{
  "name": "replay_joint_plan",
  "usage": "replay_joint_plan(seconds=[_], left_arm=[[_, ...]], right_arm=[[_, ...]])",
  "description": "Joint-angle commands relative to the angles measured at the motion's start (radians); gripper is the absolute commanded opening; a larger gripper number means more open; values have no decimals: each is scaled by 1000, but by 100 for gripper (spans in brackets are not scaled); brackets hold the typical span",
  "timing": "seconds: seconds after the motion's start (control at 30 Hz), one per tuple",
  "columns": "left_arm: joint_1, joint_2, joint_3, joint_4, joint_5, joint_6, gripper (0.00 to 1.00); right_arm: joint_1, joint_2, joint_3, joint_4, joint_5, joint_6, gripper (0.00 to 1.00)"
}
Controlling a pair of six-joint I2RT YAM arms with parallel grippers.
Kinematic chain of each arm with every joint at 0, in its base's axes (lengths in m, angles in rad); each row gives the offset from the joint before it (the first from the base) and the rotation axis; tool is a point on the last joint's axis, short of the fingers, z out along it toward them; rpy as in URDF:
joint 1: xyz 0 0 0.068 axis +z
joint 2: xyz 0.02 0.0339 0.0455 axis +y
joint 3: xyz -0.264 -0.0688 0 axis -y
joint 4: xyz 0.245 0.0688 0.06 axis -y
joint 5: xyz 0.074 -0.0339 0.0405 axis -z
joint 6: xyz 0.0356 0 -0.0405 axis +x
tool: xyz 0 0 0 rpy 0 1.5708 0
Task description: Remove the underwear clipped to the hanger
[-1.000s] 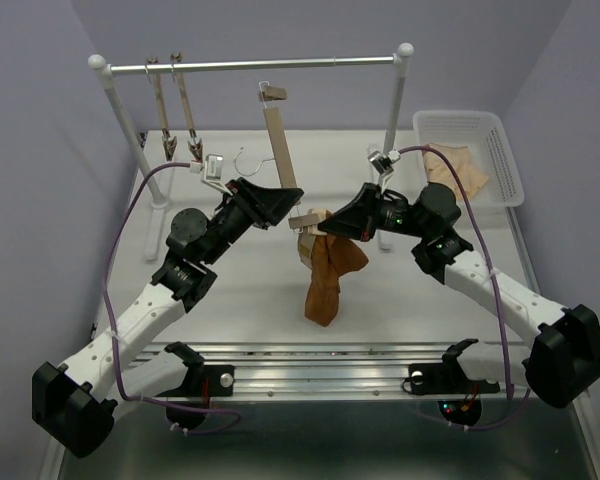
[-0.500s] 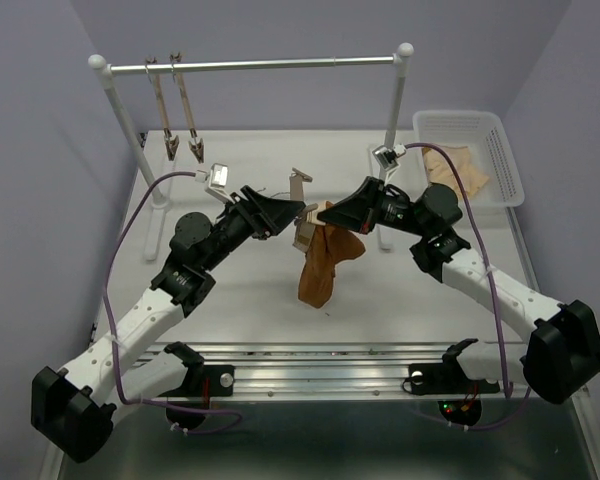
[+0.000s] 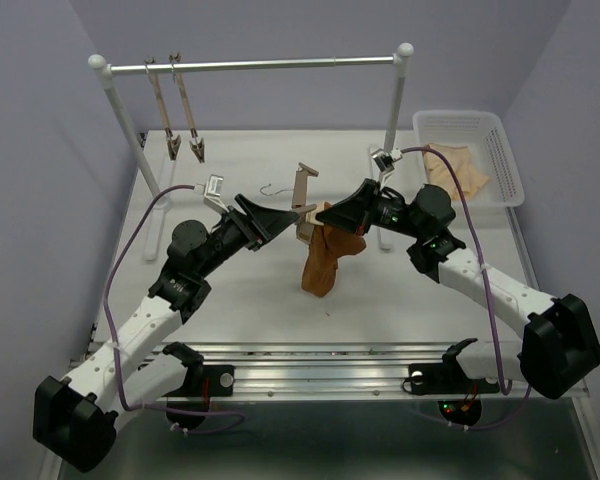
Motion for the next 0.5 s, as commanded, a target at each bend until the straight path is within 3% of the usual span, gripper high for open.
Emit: replay_joint_plan(seconds=[0.0,0.47], left_arm=[[7,3,1,81,63,-35,90],[7,124,-2,218,164,-173,90]], right_arm=[[7,-21,9,57,22,-65,1],[59,-41,-20,13,131,-343,1]])
